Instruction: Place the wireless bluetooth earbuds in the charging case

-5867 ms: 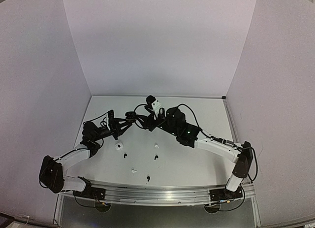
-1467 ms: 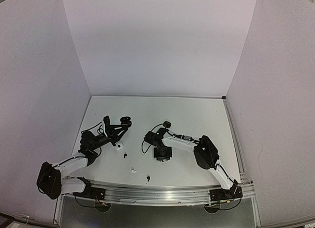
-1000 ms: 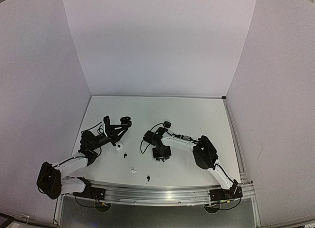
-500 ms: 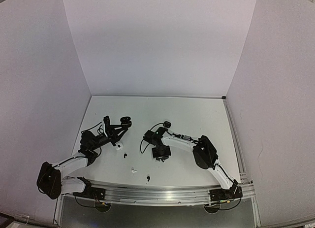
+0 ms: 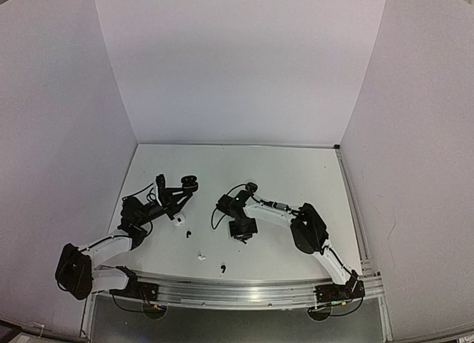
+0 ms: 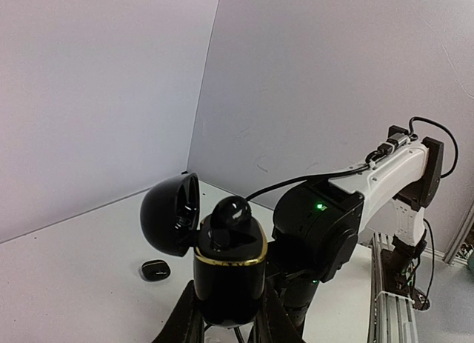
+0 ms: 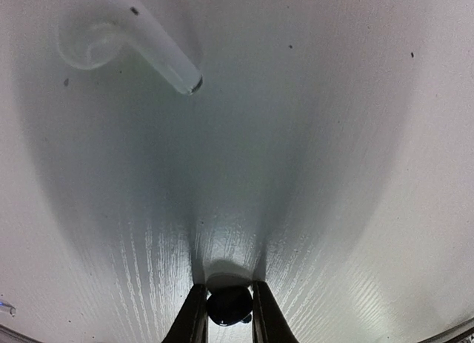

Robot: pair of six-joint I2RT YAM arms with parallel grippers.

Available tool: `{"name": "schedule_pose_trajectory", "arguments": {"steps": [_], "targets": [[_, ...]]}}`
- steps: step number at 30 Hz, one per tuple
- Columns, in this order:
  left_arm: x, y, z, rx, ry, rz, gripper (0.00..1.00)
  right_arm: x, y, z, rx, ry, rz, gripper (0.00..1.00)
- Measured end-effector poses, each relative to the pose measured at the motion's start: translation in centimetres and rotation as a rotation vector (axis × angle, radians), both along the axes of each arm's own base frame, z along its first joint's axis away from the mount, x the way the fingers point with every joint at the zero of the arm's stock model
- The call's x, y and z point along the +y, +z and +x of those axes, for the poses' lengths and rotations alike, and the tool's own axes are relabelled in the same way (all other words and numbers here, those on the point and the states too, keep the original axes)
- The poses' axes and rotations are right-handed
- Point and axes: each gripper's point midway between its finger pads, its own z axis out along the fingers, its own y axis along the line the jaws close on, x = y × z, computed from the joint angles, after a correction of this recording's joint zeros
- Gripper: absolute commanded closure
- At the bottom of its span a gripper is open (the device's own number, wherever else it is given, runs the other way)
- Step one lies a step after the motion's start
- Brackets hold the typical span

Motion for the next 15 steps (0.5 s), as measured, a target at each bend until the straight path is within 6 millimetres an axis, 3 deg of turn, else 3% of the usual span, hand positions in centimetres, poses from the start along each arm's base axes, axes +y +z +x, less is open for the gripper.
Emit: {"name": "schedule_pose_trajectory", "arguments": {"steps": [7, 15], "targets": [[-0.01, 0.0, -0.02, 0.0, -0.001, 0.0, 1.0, -0.02, -0.02, -0.01, 0.0, -0.001, -0.001, 1.0], [-0.01, 0.0, -0.01, 0.0, -0.001, 0.0, 1.0, 0.01, 0.19, 0.27, -0.013, -0.004, -0.001, 1.0]]}}
